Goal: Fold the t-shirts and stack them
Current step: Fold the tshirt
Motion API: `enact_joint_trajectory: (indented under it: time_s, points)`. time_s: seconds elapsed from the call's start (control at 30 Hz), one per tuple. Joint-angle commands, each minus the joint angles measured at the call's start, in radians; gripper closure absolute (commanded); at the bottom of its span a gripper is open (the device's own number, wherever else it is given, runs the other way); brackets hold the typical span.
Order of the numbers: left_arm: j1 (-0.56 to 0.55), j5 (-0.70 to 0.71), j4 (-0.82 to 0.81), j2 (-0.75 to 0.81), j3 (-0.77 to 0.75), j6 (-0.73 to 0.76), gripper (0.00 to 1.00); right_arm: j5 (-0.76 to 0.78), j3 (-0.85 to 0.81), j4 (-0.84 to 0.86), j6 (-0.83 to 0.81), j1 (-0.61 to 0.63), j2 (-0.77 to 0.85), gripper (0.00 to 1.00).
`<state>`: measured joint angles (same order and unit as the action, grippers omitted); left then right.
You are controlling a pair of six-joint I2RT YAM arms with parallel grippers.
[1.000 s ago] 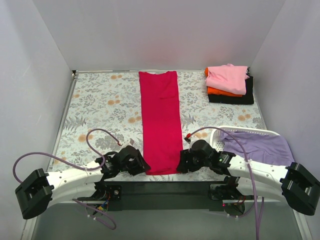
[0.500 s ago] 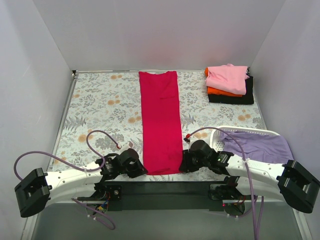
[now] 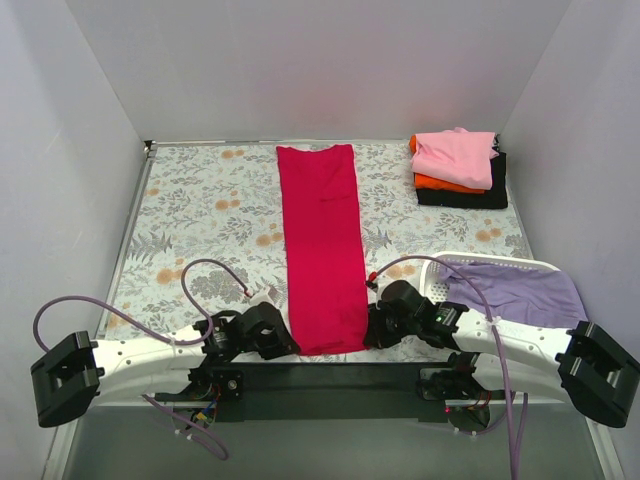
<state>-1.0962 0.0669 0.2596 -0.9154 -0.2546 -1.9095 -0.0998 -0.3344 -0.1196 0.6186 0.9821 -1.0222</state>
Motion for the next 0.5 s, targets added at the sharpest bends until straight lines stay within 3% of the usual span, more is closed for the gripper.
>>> enact_joint_trajectory:
  time_s: [0.0, 0.23, 0.47]
  points:
    - [-0.025, -0.100, 0.052, -0.022, 0.015, 0.082, 1.00, -0.084, -0.028, -0.153, -0.072, 0.006, 0.023, 0.99]
    - [-0.080, -0.211, 0.105, -0.047, -0.011, 0.109, 1.00, -0.245, -0.048, -0.311, -0.109, 0.033, 0.065, 0.99]
    - [-0.093, -0.274, 0.119, 0.067, -0.037, 0.099, 1.00, -0.356, -0.093, -0.354, -0.158, 0.055, 0.085, 0.99]
